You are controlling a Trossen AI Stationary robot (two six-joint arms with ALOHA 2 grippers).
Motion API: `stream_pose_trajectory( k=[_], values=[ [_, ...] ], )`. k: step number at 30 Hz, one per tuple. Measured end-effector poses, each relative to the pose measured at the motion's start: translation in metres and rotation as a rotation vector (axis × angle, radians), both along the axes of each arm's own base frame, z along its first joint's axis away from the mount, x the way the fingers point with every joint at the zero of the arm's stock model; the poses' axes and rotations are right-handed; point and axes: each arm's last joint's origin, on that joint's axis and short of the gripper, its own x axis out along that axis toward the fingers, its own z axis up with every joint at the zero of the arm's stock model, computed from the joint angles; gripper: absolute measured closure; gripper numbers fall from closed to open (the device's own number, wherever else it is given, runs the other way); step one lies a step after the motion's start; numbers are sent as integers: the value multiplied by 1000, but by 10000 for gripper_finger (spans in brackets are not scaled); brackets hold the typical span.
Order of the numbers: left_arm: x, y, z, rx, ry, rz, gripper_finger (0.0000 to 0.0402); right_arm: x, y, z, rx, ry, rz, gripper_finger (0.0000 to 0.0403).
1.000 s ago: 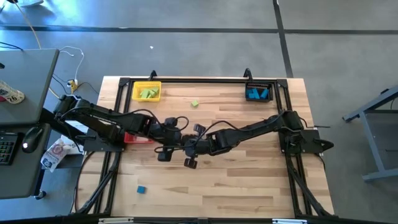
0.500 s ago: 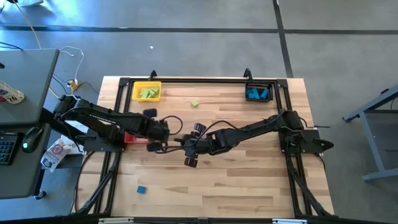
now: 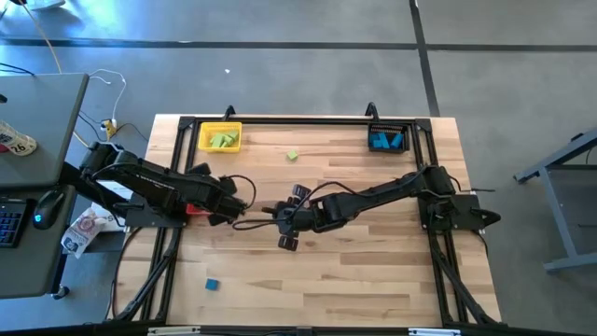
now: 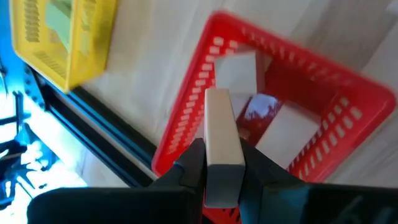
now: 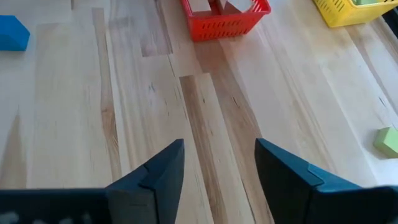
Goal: Sort & place blocks by color
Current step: Put the brown block into the red bin
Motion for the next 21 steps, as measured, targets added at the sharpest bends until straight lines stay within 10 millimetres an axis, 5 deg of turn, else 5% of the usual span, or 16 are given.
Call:
stream_pose_trajectory(
  k=[9, 21],
  values=[
    [-10, 3, -13, -51, 53, 70, 351, 0, 0, 0, 8, -4, -8, 221],
    [-10, 4, -14, -116, 63, 93, 259, 0, 0, 0, 15, -7, -17, 221]
  ],
)
